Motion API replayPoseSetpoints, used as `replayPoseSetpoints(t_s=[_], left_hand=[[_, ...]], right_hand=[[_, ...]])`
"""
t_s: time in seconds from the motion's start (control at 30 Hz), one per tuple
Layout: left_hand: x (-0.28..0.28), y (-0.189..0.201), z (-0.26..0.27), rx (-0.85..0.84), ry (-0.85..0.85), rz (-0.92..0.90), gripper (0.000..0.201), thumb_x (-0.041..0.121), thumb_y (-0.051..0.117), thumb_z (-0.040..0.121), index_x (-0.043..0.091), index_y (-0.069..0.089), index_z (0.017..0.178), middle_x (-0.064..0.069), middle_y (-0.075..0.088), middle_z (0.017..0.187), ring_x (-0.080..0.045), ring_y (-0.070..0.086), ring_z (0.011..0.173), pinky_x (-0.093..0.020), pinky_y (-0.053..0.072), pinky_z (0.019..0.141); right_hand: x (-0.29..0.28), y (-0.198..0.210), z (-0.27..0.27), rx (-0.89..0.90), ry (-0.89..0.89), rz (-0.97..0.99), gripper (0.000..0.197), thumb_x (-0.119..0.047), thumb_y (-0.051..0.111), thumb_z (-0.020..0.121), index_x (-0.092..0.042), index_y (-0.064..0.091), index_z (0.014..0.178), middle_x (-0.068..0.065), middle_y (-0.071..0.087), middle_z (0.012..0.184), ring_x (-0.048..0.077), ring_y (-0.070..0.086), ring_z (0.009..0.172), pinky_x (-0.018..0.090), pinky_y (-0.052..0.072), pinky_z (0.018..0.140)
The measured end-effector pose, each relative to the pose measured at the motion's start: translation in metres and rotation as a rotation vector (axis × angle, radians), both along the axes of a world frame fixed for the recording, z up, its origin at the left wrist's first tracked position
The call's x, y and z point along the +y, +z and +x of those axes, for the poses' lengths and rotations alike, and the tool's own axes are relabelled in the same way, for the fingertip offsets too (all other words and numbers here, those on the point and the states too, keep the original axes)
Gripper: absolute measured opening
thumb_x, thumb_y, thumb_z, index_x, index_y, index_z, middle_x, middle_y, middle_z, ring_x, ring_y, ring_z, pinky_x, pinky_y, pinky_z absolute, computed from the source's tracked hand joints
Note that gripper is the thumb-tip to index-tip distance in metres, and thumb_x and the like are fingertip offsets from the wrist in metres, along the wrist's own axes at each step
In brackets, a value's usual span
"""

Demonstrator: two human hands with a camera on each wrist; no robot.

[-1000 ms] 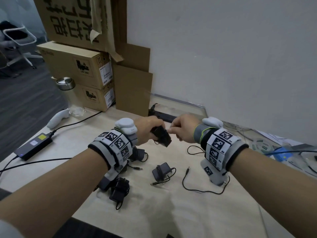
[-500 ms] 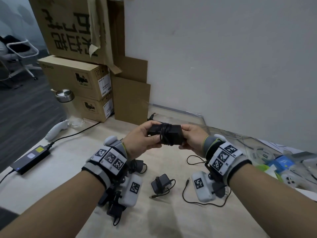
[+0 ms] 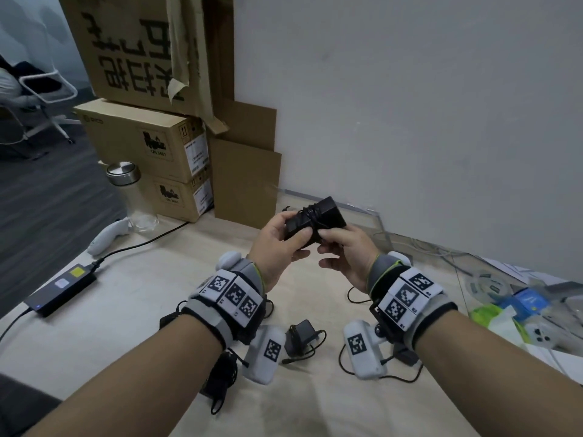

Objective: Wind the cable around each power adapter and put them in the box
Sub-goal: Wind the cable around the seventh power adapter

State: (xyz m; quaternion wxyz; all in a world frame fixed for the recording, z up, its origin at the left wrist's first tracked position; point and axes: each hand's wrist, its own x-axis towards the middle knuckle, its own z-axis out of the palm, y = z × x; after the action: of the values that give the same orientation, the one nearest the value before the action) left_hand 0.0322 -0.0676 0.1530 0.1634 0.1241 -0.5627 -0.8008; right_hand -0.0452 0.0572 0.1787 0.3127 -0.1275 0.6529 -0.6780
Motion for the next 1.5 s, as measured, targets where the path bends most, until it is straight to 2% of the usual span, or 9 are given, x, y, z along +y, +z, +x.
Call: replayPoseSetpoints(t_s=[0.17,0.43,0.6,0.8,0.97,1.07,1.17,1.33,1.5], left_hand=[[-0.012,0.014,0.010,-0.113,-0.230,0.153,0.041,0.031,0.059,0.091,0.003,0.051,0.121,-0.020,0.060,0.110,-0.035,0.068,0.092,-0.040,0.058,0.080],[-0.008,0.013,0.008,-0.171,-0.261,0.164,0.047,0.040,0.039,0.101,0.009,0.043,0.137,-0.016,0.059,0.100,-0.025,0.066,0.071,-0.033,0.057,0.066],[-0.001,0.017,0.012,-0.160,-0.340,0.149,0.062,0.050,0.045,0.089,0.008,0.046,0.134,-0.008,0.068,0.081,-0.020,0.062,0.063,-0.028,0.053,0.058],[-0.003,0.018,0.014,-0.156,-0.366,0.163,0.054,0.050,0.048,0.083,0.011,0.060,0.118,-0.014,0.068,0.096,-0.021,0.062,0.065,-0.028,0.054,0.058],[-0.002,0.018,0.015,-0.188,-0.322,0.143,0.057,0.047,0.055,0.088,0.005,0.054,0.127,-0.020,0.061,0.107,-0.022,0.063,0.067,-0.030,0.054,0.059],[-0.001,0.018,0.015,-0.175,-0.299,0.170,0.057,0.042,0.052,0.088,0.004,0.052,0.130,-0.020,0.061,0.108,-0.023,0.064,0.068,-0.030,0.054,0.059],[0.001,0.017,0.016,-0.159,-0.270,0.218,0.061,0.040,0.053,0.082,0.002,0.052,0.130,-0.020,0.062,0.107,-0.025,0.064,0.074,-0.032,0.054,0.063],[0.003,0.021,0.015,-0.153,-0.212,0.286,0.050,0.040,0.043,0.096,0.003,0.055,0.127,-0.017,0.065,0.101,-0.024,0.062,0.075,-0.031,0.053,0.064],[0.003,0.026,0.014,-0.142,-0.192,0.341,0.052,0.050,0.033,0.099,0.012,0.065,0.111,-0.012,0.071,0.095,-0.023,0.064,0.075,-0.029,0.054,0.068]], right_hand=[[0.010,-0.002,-0.010,0.138,0.120,0.039,0.018,-0.007,0.063,0.087,-0.013,0.061,0.104,0.002,0.058,0.087,0.013,0.053,0.075,0.030,0.047,0.063],[0.014,-0.002,-0.014,0.172,0.229,0.015,0.023,-0.011,0.067,0.085,-0.012,0.063,0.107,-0.005,0.060,0.079,0.010,0.051,0.072,0.027,0.047,0.063],[0.013,-0.001,-0.011,0.166,0.295,-0.004,0.030,-0.030,0.074,0.069,-0.019,0.064,0.095,-0.009,0.062,0.075,0.008,0.053,0.072,0.027,0.046,0.065],[0.014,-0.001,-0.014,0.160,0.292,-0.049,0.077,-0.065,0.085,0.036,-0.018,0.064,0.093,-0.008,0.062,0.074,0.006,0.055,0.070,0.024,0.046,0.063],[0.014,0.005,-0.015,0.042,0.228,-0.069,0.081,-0.082,0.061,0.056,-0.015,0.065,0.102,0.004,0.060,0.086,0.013,0.055,0.072,0.026,0.045,0.063],[0.013,0.009,-0.018,-0.057,0.066,-0.044,0.054,-0.063,0.041,0.088,-0.016,0.062,0.103,0.008,0.056,0.090,0.016,0.053,0.070,0.029,0.044,0.063],[0.009,0.009,-0.016,-0.013,-0.047,-0.004,0.034,-0.038,0.040,0.100,-0.013,0.064,0.097,0.008,0.053,0.083,0.014,0.050,0.063,0.027,0.045,0.057],[0.012,0.015,-0.008,0.042,-0.025,-0.110,0.036,-0.037,0.049,0.096,-0.006,0.063,0.110,0.006,0.065,0.084,0.018,0.062,0.068,0.028,0.047,0.058],[0.008,0.012,0.001,0.354,-0.067,-0.007,0.044,-0.020,0.076,0.080,-0.009,0.059,0.118,0.012,0.068,0.106,0.026,0.069,0.084,0.034,0.056,0.064]])
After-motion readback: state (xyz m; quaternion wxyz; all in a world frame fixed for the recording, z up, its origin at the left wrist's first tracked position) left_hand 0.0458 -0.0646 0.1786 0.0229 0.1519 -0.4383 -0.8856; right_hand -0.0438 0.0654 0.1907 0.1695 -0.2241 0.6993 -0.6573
